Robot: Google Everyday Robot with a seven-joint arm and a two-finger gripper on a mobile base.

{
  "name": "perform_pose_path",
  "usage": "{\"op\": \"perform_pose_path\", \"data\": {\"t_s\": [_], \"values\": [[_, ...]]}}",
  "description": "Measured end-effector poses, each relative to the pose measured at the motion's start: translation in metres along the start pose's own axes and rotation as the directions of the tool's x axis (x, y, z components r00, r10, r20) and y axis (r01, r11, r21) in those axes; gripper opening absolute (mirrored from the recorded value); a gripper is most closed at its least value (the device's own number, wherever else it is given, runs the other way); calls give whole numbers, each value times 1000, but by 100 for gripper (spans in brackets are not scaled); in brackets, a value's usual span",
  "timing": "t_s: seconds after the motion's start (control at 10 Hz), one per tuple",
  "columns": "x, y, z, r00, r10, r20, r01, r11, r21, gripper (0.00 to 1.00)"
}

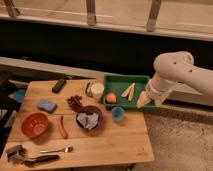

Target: Place fork in red bowl

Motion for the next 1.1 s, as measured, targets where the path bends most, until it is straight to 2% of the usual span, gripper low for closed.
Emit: {"op": "perform_pose_path", "data": {"t_s": [0.7,0.8,0.9,1.0,1.1], "values": [[1,0,-1,1000,-12,2,12,1000,2,64],[4,6,-1,999,-53,3,53,999,9,64],[6,19,-2,992,-126,3,126,992,18,64],[8,37,-1,980,-200,3,200,979,28,64],[10,63,1,961,-278,1,278,960,41,64]]}}
